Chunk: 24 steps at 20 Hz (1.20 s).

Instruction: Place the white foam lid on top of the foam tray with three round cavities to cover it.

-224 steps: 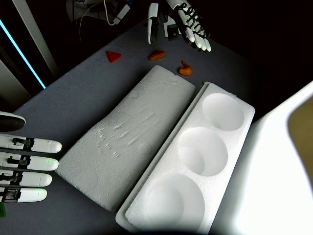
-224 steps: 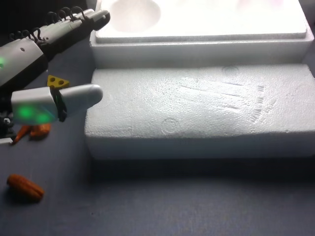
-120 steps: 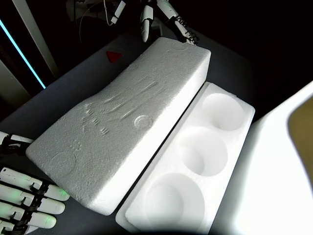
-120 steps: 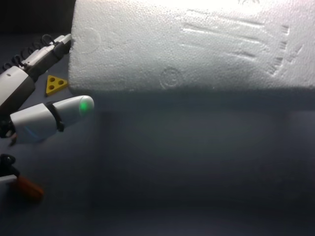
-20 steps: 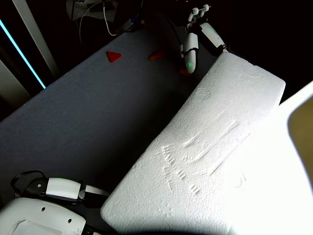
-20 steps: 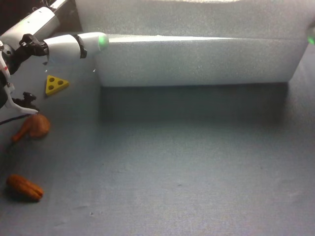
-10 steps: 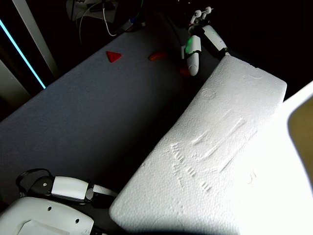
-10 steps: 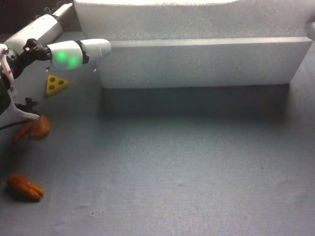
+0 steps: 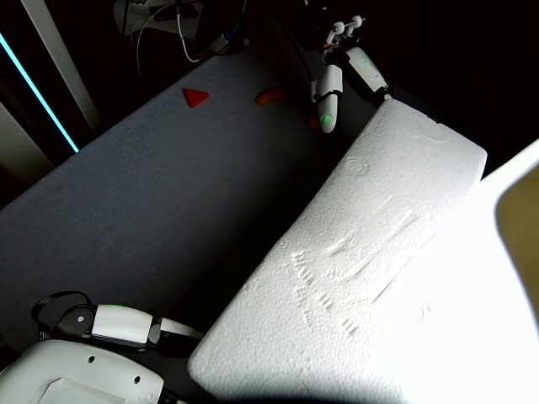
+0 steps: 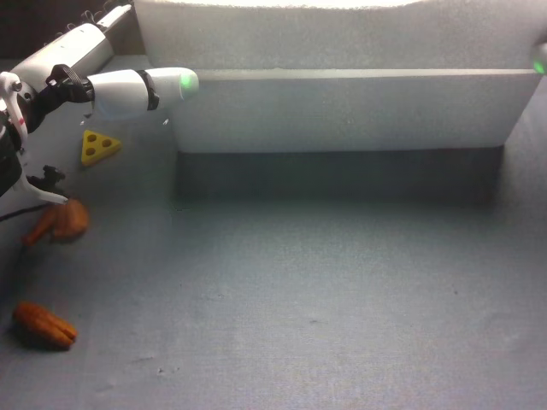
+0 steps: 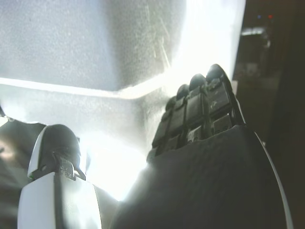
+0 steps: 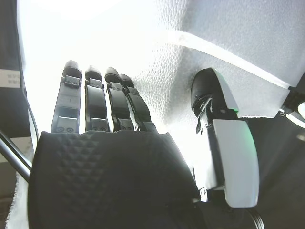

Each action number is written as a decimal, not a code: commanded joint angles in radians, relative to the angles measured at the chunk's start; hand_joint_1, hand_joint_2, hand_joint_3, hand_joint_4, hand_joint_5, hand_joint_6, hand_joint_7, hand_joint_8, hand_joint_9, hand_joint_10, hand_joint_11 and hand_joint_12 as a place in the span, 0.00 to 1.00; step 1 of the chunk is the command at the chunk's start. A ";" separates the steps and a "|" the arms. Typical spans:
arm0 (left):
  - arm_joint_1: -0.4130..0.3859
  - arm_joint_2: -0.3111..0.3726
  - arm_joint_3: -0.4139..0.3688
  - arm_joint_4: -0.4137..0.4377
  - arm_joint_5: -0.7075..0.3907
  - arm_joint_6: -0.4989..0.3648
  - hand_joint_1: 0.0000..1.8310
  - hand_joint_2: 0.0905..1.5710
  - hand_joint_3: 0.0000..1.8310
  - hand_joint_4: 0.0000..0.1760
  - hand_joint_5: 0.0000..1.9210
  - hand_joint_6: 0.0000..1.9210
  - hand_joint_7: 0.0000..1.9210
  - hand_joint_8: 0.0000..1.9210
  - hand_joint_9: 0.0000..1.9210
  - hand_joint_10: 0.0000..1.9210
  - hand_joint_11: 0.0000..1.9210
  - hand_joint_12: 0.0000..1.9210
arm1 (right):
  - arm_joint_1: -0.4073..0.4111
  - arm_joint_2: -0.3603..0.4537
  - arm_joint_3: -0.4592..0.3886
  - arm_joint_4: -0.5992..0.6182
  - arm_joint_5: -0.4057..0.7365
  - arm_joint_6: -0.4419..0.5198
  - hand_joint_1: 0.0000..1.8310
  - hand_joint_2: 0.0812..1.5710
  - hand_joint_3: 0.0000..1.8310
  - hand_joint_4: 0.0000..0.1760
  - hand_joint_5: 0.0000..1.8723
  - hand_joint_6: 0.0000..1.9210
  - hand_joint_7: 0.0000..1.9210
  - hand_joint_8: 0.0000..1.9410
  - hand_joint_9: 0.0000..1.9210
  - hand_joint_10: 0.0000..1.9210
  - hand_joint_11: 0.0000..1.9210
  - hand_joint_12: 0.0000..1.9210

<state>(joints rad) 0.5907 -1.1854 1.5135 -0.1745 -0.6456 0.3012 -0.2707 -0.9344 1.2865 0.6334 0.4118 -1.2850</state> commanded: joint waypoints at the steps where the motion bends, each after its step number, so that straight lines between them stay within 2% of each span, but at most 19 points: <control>1: -0.008 0.000 -0.003 0.046 -0.081 0.007 0.20 0.67 0.00 0.03 0.01 0.00 0.00 0.00 0.00 0.00 0.02 0.01 | 0.009 0.010 0.004 -0.032 0.090 -0.005 0.20 0.82 0.00 0.00 0.00 0.00 0.00 0.00 0.00 0.00 0.00 0.20; 2: -0.006 0.002 -0.003 0.045 -0.079 0.009 0.19 0.67 0.00 0.08 0.01 0.00 0.00 0.00 0.00 0.00 0.01 0.01 | 0.009 0.010 0.004 -0.031 0.090 -0.005 0.19 0.83 0.00 0.00 0.00 0.00 0.00 0.00 0.00 0.00 0.00 0.24; 4: -0.005 0.007 -0.005 0.046 -0.071 0.017 0.19 0.67 0.00 0.05 0.00 0.00 0.00 0.00 0.00 0.00 0.01 0.01 | 0.008 0.010 0.005 -0.031 0.086 -0.005 0.20 0.82 0.00 0.00 0.00 0.00 0.00 0.00 0.00 0.00 0.00 0.16; 5: -0.003 0.011 -0.006 0.050 -0.066 0.021 0.19 0.66 0.00 0.05 0.00 0.00 0.00 0.00 0.00 0.00 0.02 0.02 | 0.008 0.010 0.006 -0.031 0.084 -0.006 0.20 0.82 0.00 0.00 0.00 0.00 0.00 0.00 0.00 0.00 0.00 0.17; 7: 0.004 0.020 -0.011 0.050 -0.062 0.030 0.20 0.66 0.00 0.00 0.00 0.00 0.00 0.00 0.00 0.00 0.00 0.17 | 0.006 0.010 0.005 -0.031 0.083 -0.009 0.22 0.81 0.00 0.00 0.00 0.00 0.00 0.00 0.00 0.00 0.00 0.14; 8: 0.006 0.022 -0.011 0.050 -0.056 0.034 0.20 0.66 0.00 0.00 0.00 0.00 0.00 0.00 0.00 0.00 0.00 0.23 | 0.003 0.010 0.005 -0.030 0.081 -0.009 0.21 0.82 0.00 0.00 0.00 0.00 0.00 0.00 0.00 0.00 0.00 0.03; 9: 0.008 0.024 -0.011 0.050 -0.053 0.036 0.20 0.66 0.00 0.00 0.00 0.00 0.00 0.00 0.00 0.00 0.00 0.29 | 0.001 0.011 0.005 -0.028 0.080 -0.009 0.22 0.82 0.00 0.00 0.00 0.00 0.00 0.00 0.00 0.00 0.01 0.01; 10: 0.013 0.028 -0.013 0.050 -0.052 0.036 0.19 0.66 0.00 0.00 0.00 0.00 0.00 0.00 0.00 0.00 0.00 0.34 | -0.002 0.012 0.005 -0.026 0.080 -0.009 0.22 0.81 0.00 0.00 0.00 0.00 0.00 0.00 0.00 0.00 0.01 0.01; 11: 0.016 0.033 -0.015 0.049 -0.054 0.037 0.20 0.66 0.00 0.00 0.00 0.00 0.00 0.00 0.00 0.00 0.00 0.37 | -0.003 0.013 0.004 -0.026 0.080 -0.009 0.20 0.80 0.01 0.00 0.00 0.00 0.00 0.00 0.00 0.00 0.00 0.15; 12: 0.018 0.038 -0.017 0.047 -0.058 0.037 0.20 0.66 0.00 0.00 0.00 0.00 0.00 0.00 0.00 0.00 0.00 0.38 | -0.004 0.015 0.002 -0.026 0.080 -0.009 0.19 0.81 0.00 0.00 0.00 0.00 0.00 0.00 0.00 0.00 0.00 0.20; 13: 0.019 0.042 -0.020 0.044 -0.060 0.042 0.20 0.65 0.00 0.00 0.00 0.00 0.00 0.00 0.00 0.00 0.00 0.40 | -0.004 0.017 0.000 -0.026 0.080 -0.009 0.19 0.80 0.00 0.00 0.00 0.00 0.00 0.00 0.00 0.00 0.00 0.19; 14: 0.020 0.051 -0.026 0.043 -0.069 0.044 0.20 0.65 0.00 0.04 0.00 0.00 0.00 0.00 0.00 0.00 0.00 0.40 | -0.005 0.019 -0.003 -0.026 0.081 -0.010 0.20 0.80 0.00 0.00 0.00 0.00 0.00 0.00 0.00 0.00 0.00 0.19; 15: 0.021 0.059 -0.032 0.043 -0.077 0.046 0.19 0.66 0.00 0.05 0.00 0.00 0.00 0.00 0.00 0.00 0.00 0.38 | -0.005 0.021 -0.007 -0.026 0.084 -0.016 0.20 0.80 0.00 0.00 0.00 0.00 0.00 0.00 0.00 0.00 0.00 0.12; 16: 0.022 0.064 -0.036 0.040 -0.081 0.051 0.19 0.66 0.00 0.05 0.00 0.00 0.00 0.00 0.00 0.00 0.00 0.38 | -0.005 0.022 -0.009 -0.027 0.086 -0.016 0.20 0.79 0.00 0.00 0.00 0.00 0.00 0.00 0.00 0.00 0.00 0.11; 17: 0.022 0.069 -0.037 0.037 -0.085 0.054 0.19 0.66 0.00 0.03 0.00 0.00 0.00 0.00 0.00 0.00 0.00 0.33 | -0.004 0.022 -0.012 -0.032 0.088 -0.016 0.21 0.79 0.00 0.00 0.00 0.00 0.00 0.00 0.00 0.00 0.00 0.09; 18: 0.022 0.072 -0.037 0.035 -0.086 0.056 0.19 0.66 0.00 0.01 0.00 0.00 0.00 0.00 0.00 0.00 0.00 0.35 | -0.003 0.023 -0.013 -0.036 0.089 -0.016 0.22 0.80 0.00 0.00 0.00 0.00 0.00 0.00 0.00 0.00 0.00 0.08; 22: 0.024 0.079 -0.038 0.033 -0.088 0.058 0.19 0.68 0.01 0.00 0.00 0.00 0.00 0.00 0.00 0.00 0.00 0.35 | -0.002 0.033 -0.017 -0.037 0.092 -0.016 0.24 0.80 0.00 0.00 0.00 0.00 0.00 0.00 0.00 0.00 0.00 0.16; 24: 0.025 0.080 -0.038 0.039 -0.075 0.061 0.19 0.67 0.00 0.00 0.00 0.00 0.00 0.00 0.00 0.00 0.00 0.35 | -0.002 0.040 -0.019 -0.037 0.092 -0.021 0.24 0.79 0.00 0.00 0.00 0.00 0.00 0.00 0.00 0.00 0.00 0.05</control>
<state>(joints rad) 0.6182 -1.1168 1.4738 -0.1307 -0.6052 0.3634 -0.2790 -0.9119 1.2644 0.6128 0.4007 -1.3037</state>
